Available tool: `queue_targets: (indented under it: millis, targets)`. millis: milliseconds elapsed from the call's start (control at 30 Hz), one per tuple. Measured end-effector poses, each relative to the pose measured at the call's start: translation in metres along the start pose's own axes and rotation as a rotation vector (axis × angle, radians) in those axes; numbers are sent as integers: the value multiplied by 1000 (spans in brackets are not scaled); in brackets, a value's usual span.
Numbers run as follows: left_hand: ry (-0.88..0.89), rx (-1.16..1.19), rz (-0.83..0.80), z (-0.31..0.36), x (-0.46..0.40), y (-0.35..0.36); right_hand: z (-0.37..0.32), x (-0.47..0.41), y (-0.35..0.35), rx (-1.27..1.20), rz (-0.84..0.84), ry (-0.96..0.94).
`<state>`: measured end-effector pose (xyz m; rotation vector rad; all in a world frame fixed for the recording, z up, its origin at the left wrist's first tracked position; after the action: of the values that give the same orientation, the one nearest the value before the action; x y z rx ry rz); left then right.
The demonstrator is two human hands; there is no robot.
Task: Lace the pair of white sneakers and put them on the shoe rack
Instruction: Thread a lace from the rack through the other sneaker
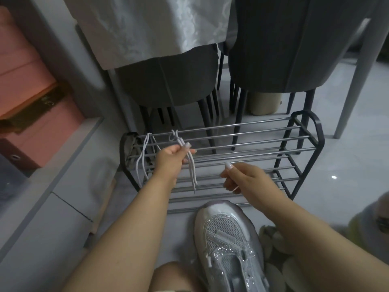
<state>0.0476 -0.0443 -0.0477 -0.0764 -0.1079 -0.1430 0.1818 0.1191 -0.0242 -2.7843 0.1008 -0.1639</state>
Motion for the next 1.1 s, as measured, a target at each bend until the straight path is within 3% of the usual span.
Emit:
queue_targets:
  millis: [133,367,567,733,867,1033,1100]
  targets:
    - [208,28,-71,79,45,7,-38,14,-10,53,105,-132]
    - [418,14,-153,158,130,23,-100,50,-5,240,103,-336]
    - [488,148,-52,193,168,8,-116,88,-25,299,98,-400]
    - [565,237,31,220,192,-13,-124,115,-42,13,100,-425]
    - [608,346,104,236,212,-24,-141,133,-52,75,189,-499]
    - [619,167,128,236,234,-27,-142,142,-50,179,206,-555]
    - [559,145,115,219,237,-26,-129,141,-47,-3,117,-460]
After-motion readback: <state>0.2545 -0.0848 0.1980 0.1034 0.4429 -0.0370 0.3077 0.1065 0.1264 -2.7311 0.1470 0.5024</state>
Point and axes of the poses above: each hand's wrist, its own x-axis away from the middle knuckle, its own y-axis out of the palm, z = x × y, the point moved 6 cm from there along -x, towards the middle knuckle, and after that the axes turned 4 degrees about -z, right-handed, at the moved point
